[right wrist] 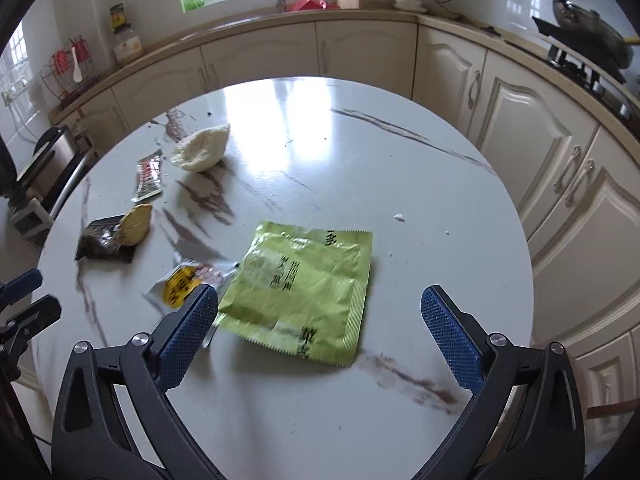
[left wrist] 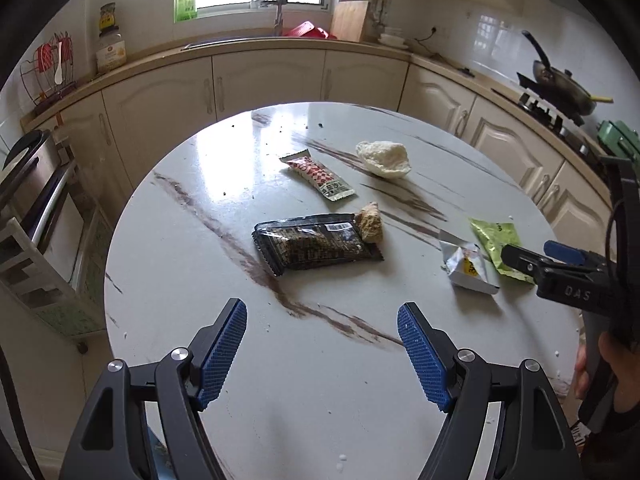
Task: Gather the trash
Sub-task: 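Grasp the green packet with the right tool while the left tool grasps the ginger root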
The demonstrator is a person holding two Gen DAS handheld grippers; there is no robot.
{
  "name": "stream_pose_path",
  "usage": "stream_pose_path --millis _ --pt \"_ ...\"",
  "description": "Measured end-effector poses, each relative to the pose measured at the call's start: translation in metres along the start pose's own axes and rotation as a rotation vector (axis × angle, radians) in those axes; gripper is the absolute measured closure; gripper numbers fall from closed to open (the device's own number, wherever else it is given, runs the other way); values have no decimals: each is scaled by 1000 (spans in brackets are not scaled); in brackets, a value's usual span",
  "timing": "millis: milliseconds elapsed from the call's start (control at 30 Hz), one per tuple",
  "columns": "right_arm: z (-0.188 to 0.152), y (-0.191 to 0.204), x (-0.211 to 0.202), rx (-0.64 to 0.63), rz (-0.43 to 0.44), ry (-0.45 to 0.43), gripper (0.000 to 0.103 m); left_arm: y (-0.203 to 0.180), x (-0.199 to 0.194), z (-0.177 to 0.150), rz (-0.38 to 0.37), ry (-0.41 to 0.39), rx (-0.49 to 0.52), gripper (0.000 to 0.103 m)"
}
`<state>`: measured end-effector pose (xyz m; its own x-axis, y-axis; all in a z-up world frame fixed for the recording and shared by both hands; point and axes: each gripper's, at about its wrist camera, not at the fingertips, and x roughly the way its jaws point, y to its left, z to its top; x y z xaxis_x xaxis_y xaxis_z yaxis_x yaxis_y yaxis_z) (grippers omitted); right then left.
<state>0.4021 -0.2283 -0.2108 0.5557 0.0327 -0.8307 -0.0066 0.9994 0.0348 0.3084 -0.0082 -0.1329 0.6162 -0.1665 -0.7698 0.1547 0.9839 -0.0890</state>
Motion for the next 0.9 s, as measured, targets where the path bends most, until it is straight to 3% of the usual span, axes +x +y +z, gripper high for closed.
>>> stream_pose_path --millis 133,333,500,667,767,900 --pt "6 0 19 17 13 35 1 13 14 3 7 10 -13 29" --pt "12 2 30 -39 -61 56 6 22 28 13 17 19 -18 29" --pt "16 -8 27 -62 -40 54 34 6 39 26 -11 11 15 28" --pt "15 -17 22 -89 -4 34 48 -20 62 40 -53 24 57 28" --pt "13 -23 18 -87 11 19 64 -32 79 49 -55 35 78 29" --pt "14 -36 15 -59 63 17 70 -38 99 60 -54 51 71 30"
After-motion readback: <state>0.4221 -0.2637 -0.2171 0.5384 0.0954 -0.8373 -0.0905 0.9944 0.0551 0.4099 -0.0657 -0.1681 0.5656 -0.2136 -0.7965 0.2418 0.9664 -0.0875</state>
